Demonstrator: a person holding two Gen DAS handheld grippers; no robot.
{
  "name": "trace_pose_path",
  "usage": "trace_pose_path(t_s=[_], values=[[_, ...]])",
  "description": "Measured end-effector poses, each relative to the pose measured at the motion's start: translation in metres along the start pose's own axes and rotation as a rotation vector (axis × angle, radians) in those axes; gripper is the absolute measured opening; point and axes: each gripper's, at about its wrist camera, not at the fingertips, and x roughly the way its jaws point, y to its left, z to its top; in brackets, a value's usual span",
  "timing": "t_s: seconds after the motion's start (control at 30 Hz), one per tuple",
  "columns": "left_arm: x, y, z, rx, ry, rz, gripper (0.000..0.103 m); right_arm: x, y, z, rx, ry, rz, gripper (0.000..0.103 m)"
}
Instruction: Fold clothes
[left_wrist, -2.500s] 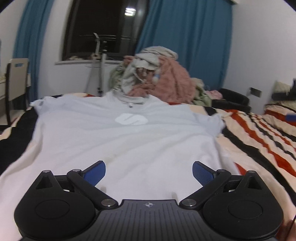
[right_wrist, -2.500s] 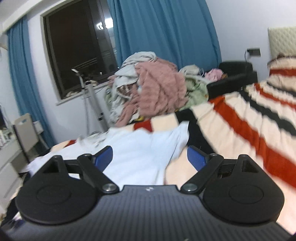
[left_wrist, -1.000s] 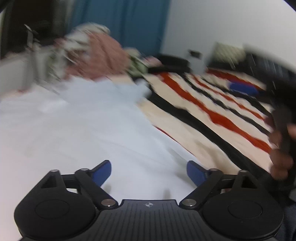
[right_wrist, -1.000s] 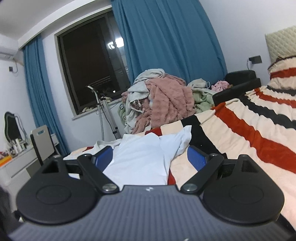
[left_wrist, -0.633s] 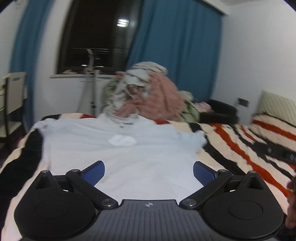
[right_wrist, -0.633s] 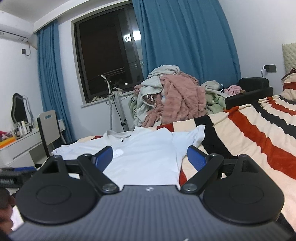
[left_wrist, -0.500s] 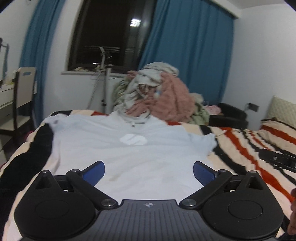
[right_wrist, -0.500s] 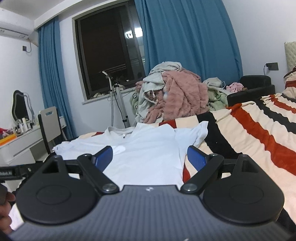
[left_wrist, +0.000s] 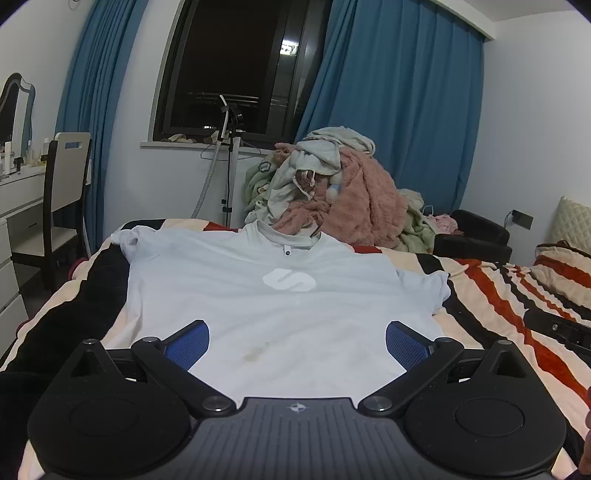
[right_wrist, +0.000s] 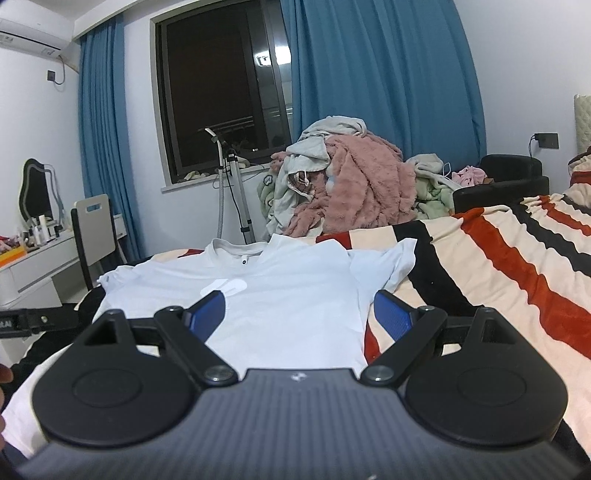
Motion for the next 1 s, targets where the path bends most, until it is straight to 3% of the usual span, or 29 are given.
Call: trace_pose_path(t_s=[0.13,0.23,0.4,0.47,0.57,0.77,0.9,1.0], values=[[0.007,0.006,-0.005,-0.032,0.037,0.004,0.103,0.029,-0.012,0.003,0.129,0.077,0.054,0.088],[0.012,0.012,-0.009,-0.056,0.063,0.018,0.103,0.075,-0.038,0.013,0.336,0.143,0.098,0.088],[0.025,0.021,-0.015,-0.098,0.09,0.035,0.103,0.165,-0.101,0.002,0.697,0.133,0.133,0.089],[0.032,0.024,-0.018,-0.115,0.103,0.04,0.103,0.195,-0.12,-0.01,0.771,0.141,0.1,0.075],[0.042,0.026,-0.023,-0.114,0.122,0.053,0.103,0.237,-0.147,-0.03,0.86,0.155,0.037,0.073],[0.057,0.015,-0.025,-0.069,0.094,0.035,0.103,0.301,-0.175,-0.055,0.847,0.161,0.028,0.073],[0.062,0.009,-0.024,-0.031,0.04,-0.007,0.103,0.338,-0.185,-0.051,0.844,0.075,0.047,0.073],[0.076,0.006,-0.022,-0.033,0.046,-0.024,0.103,0.37,-0.188,-0.041,0.811,0.032,0.059,0.073]])
